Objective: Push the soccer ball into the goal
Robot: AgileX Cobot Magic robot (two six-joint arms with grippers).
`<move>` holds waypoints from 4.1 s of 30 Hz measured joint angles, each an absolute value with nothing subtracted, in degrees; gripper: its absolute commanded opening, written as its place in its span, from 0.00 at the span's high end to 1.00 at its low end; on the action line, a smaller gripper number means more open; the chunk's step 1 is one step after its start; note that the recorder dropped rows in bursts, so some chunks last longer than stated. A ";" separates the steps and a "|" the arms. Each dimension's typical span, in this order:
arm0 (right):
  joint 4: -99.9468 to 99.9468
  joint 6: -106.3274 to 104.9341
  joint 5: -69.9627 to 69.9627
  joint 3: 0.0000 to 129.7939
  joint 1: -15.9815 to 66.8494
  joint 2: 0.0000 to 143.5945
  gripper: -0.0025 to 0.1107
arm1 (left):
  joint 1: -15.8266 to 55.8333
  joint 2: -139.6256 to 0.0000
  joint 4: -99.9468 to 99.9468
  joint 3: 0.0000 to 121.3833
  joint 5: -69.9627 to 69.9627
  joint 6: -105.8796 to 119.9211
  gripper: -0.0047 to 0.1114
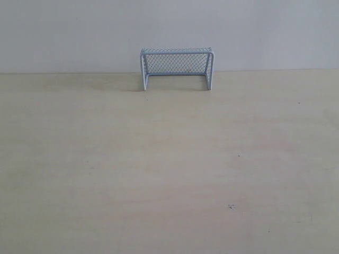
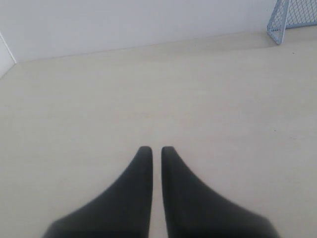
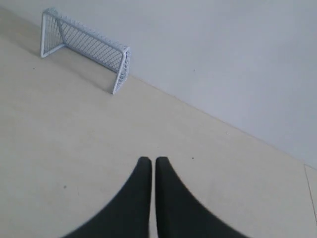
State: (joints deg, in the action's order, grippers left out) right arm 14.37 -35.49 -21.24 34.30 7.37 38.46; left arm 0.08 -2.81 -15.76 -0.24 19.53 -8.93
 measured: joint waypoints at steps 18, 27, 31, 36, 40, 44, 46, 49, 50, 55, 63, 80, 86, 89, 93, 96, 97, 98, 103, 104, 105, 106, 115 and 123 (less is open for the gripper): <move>14.47 -23.46 -9.76 22.26 5.79 27.62 0.98 | 0.08 -2.81 -15.76 -0.24 19.53 -8.93 0.91; 14.57 -20.04 -5.77 16.42 5.15 23.30 0.98 | 0.08 -2.81 -15.76 -0.24 19.53 -8.93 0.91; 14.57 -18.73 -4.70 13.59 5.22 21.21 0.98 | 0.08 -2.81 -15.76 -0.24 19.53 -8.93 0.91; 14.57 -16.91 -4.23 10.90 3.95 19.28 0.98 | 0.08 -2.81 -15.76 -0.24 19.53 -8.93 0.91; 14.57 -16.45 -3.98 9.49 3.33 17.87 0.98 | 0.08 -2.81 -15.76 -0.24 19.53 -8.93 0.91; 14.57 -16.30 -4.46 9.29 3.33 16.37 0.98 | 0.08 -2.81 -15.76 -0.24 19.53 -8.93 0.91; 14.57 -16.25 -5.05 9.29 3.33 15.82 0.98 | 0.08 -2.81 -15.76 -0.24 19.53 -8.93 0.91; 14.57 -16.25 -5.42 8.63 3.33 14.56 0.98 | 0.08 -2.81 -15.76 -0.24 19.53 -8.93 0.91; 14.57 -16.11 -5.42 8.06 3.33 14.00 0.98 | 0.08 -2.81 -15.76 -0.24 19.53 -8.93 0.91; 14.57 -15.25 -5.54 4.64 3.33 10.66 0.98 | 0.08 -2.81 -15.76 -0.24 19.53 -8.93 0.91; 14.57 -14.86 -5.62 0.37 3.33 6.44 0.98 | 0.08 -2.81 -15.76 -0.24 19.53 -8.93 0.91; 14.44 -15.18 -14.39 -0.01 3.33 0.39 0.98 | 0.08 -2.81 -15.76 -0.24 19.53 -8.93 0.91; 14.00 -15.29 -19.05 -0.01 3.33 0.37 0.98 | 0.08 -2.81 -15.76 -0.24 19.53 -8.93 0.91; 13.80 -15.29 -19.86 -0.01 3.33 0.37 0.98 | 0.08 -2.81 -15.76 -0.24 19.53 -8.93 0.91; 13.55 -15.29 -20.43 -0.01 3.33 0.37 0.98 | 0.08 -2.81 -15.76 -0.24 19.53 -8.93 0.91; 13.55 -15.29 -20.70 -0.01 3.33 0.37 0.98 | 0.08 -2.81 -15.76 -0.24 19.53 -8.93 0.91; 13.55 -15.29 -20.70 -0.01 3.33 0.37 0.98 | 0.08 -2.81 -15.76 -0.24 19.53 -8.93 0.91; 13.55 -15.29 -20.70 -0.01 3.33 0.37 0.98 | 0.08 -2.81 -15.76 -0.24 19.53 -8.93 0.91; 13.43 -15.29 -20.83 -0.01 3.33 0.37 0.98 | 0.08 -2.81 -15.76 -0.24 19.53 -8.93 0.91; 13.43 -15.29 -20.83 -0.01 3.33 0.37 0.98 | 0.08 -2.81 -15.76 -0.24 19.53 -8.93 0.91; 13.43 -15.29 -20.83 -0.01 3.33 0.37 0.98 | 0.08 -2.81 -15.76 -0.24 19.53 -8.93 0.91; 13.43 -15.29 -20.83 -0.01 3.33 0.37 0.98 | 0.08 -2.81 -15.76 -0.24 19.53 -8.93 0.91; 9.41 -10.51 -20.83 -0.01 3.33 0.37 0.98 | 0.08 -2.81 -15.76 -0.24 19.53 -8.93 0.91; 5.83 -7.11 -20.83 -0.01 3.33 0.37 0.98 | 0.08 -2.81 -15.76 -0.24 19.53 -8.93 0.91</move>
